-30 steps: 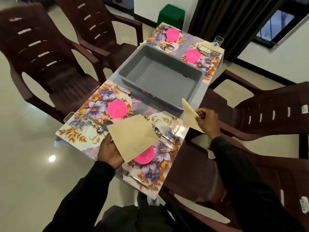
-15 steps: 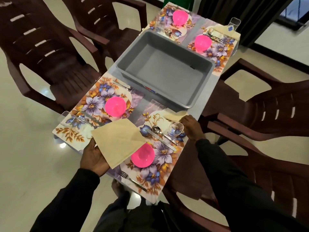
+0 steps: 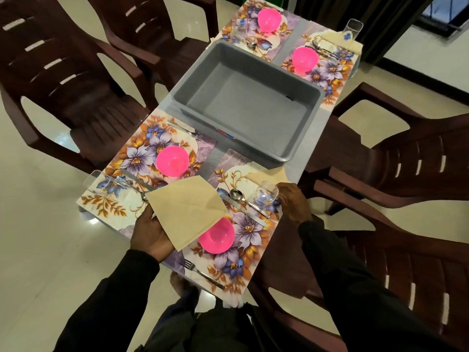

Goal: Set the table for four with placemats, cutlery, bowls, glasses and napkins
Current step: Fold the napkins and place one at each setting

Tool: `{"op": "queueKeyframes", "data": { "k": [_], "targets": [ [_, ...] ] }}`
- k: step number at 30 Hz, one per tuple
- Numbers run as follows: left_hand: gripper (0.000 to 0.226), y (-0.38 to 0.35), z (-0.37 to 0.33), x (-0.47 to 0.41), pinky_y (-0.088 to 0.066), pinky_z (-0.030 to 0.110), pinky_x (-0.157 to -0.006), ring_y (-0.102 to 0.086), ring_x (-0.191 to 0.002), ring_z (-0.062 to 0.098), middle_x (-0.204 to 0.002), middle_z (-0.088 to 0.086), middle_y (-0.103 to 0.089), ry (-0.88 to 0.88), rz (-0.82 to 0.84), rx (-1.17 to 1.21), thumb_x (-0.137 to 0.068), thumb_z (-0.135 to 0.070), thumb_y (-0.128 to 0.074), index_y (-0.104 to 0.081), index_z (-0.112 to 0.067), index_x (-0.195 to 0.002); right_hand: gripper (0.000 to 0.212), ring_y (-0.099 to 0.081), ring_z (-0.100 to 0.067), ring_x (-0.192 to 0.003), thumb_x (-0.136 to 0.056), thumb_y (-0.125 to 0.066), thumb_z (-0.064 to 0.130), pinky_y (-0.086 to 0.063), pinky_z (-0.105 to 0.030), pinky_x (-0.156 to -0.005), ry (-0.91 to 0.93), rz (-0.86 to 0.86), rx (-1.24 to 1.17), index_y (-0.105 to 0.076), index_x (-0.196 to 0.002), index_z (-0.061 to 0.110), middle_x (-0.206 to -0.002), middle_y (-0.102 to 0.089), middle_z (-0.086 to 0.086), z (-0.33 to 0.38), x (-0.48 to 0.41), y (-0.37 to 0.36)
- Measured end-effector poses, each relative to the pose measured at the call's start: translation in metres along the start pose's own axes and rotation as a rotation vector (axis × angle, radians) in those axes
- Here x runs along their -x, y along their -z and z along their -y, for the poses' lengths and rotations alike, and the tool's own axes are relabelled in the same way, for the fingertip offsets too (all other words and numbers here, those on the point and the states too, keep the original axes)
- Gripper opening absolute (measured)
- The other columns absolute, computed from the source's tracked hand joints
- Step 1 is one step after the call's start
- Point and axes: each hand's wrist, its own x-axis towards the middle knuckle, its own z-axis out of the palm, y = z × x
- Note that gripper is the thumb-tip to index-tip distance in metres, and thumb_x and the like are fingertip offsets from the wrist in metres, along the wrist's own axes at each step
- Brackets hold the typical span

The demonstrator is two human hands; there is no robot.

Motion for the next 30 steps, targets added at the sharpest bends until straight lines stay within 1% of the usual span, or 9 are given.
{"op": "queueKeyframes", "data": {
  "k": [2, 4, 7, 12, 15, 20, 24, 27, 30],
  "targets": [
    [0.039, -0.002, -0.001, 0.002, -0.047, 0.066, -0.095, -0.061, -0.126, 0.039, -0.134, 0.011, -0.067, 0.0, 0.021, 0.0, -0.101, -0.046, -0.054, -0.08, -0.018, -0.109, 0.032, -0.062, -0.029, -0.104, -0.078, -0.087, 0.016, -0.055, -0.044, -0.092, -0.003, -0.006, -0.029, -0.073, -0.105, 0.006, -0.113, -0.07, -0.014, 0.006, 0.001, 0.001],
    [0.039, -0.004, -0.001, 0.004, -0.051, 0.064, -0.092, -0.063, -0.123, 0.039, -0.132, 0.01, -0.068, 0.003, 0.034, 0.001, -0.102, -0.046, -0.051, -0.08, -0.02, -0.109, 0.041, -0.059, -0.026, -0.102, -0.073, -0.092, 0.02, -0.052, -0.037, -0.089, 0.007, -0.021, -0.026, -0.073, -0.106, 0.005, -0.11, -0.07, -0.014, 0.015, 0.0, 0.003],
    [0.042, -0.006, -0.003, 0.009, -0.057, 0.061, -0.084, -0.069, -0.112, 0.038, -0.127, 0.01, -0.071, -0.001, 0.035, 0.0, -0.103, -0.045, -0.05, -0.082, -0.019, -0.104, 0.047, -0.056, -0.025, -0.103, -0.072, -0.092, 0.024, -0.052, -0.037, -0.088, -0.003, -0.03, -0.012, -0.072, -0.11, 0.004, -0.112, -0.069, -0.015, 0.018, -0.001, 0.005],
    [0.042, 0.0, -0.007, 0.016, -0.055, 0.063, -0.087, -0.067, -0.116, 0.041, -0.131, 0.012, -0.068, 0.0, 0.033, 0.014, -0.102, -0.048, -0.05, -0.078, -0.02, -0.116, 0.043, -0.058, -0.031, -0.088, -0.065, -0.096, 0.028, -0.05, -0.037, -0.068, -0.059, -0.005, 0.197, -0.071, -0.091, 0.005, -0.1, -0.065, -0.013, 0.008, 0.001, -0.006],
    [0.042, 0.002, -0.01, 0.02, -0.059, 0.06, -0.077, -0.07, -0.108, 0.04, -0.129, 0.013, -0.069, -0.017, 0.03, 0.029, -0.103, -0.046, -0.05, -0.069, -0.019, -0.128, 0.05, -0.06, -0.033, -0.085, -0.061, -0.097, 0.034, -0.05, -0.038, -0.069, -0.055, -0.008, 0.19, -0.07, -0.09, 0.002, -0.097, -0.065, -0.015, 0.014, 0.0, -0.006],
    [0.045, 0.009, -0.013, 0.022, -0.059, 0.057, -0.082, -0.067, -0.115, 0.038, -0.133, 0.011, -0.067, -0.035, 0.022, 0.026, -0.103, -0.046, -0.05, -0.063, -0.022, -0.138, 0.055, -0.064, -0.042, -0.079, -0.047, -0.1, 0.005, -0.057, -0.044, -0.065, -0.054, -0.048, 0.11, -0.07, -0.093, -0.004, -0.092, -0.067, -0.022, 0.034, -0.004, 0.001],
    [0.042, 0.01, -0.012, 0.024, -0.054, 0.06, -0.09, -0.065, -0.12, 0.039, -0.133, 0.011, -0.067, -0.024, 0.022, 0.048, -0.102, -0.047, -0.052, -0.068, -0.021, -0.132, 0.044, -0.061, -0.035, -0.086, -0.06, -0.098, 0.015, -0.056, -0.043, -0.07, -0.042, -0.024, 0.06, -0.073, -0.093, 0.001, -0.098, -0.068, -0.017, 0.027, 0.001, 0.001],
    [0.04, 0.009, -0.011, 0.026, -0.058, 0.058, -0.084, -0.068, -0.114, 0.039, -0.131, 0.012, -0.068, -0.024, 0.03, 0.05, -0.102, -0.046, -0.051, -0.075, -0.019, -0.121, 0.03, -0.063, -0.034, -0.087, -0.071, -0.091, 0.019, -0.055, -0.043, -0.076, 0.001, -0.083, 0.051, -0.073, -0.088, 0.002, -0.095, -0.07, -0.016, 0.031, 0.011, 0.008],
    [0.042, 0.005, -0.01, 0.03, -0.061, 0.056, -0.074, -0.071, -0.107, 0.039, -0.128, 0.012, -0.07, -0.028, 0.047, 0.042, -0.102, -0.045, -0.051, -0.065, -0.021, -0.134, 0.028, -0.061, -0.029, -0.086, -0.086, -0.073, 0.033, -0.047, -0.035, -0.078, 0.009, -0.14, 0.058, -0.072, -0.084, 0.006, -0.092, -0.069, -0.013, 0.036, 0.017, 0.012]
  ]
}}
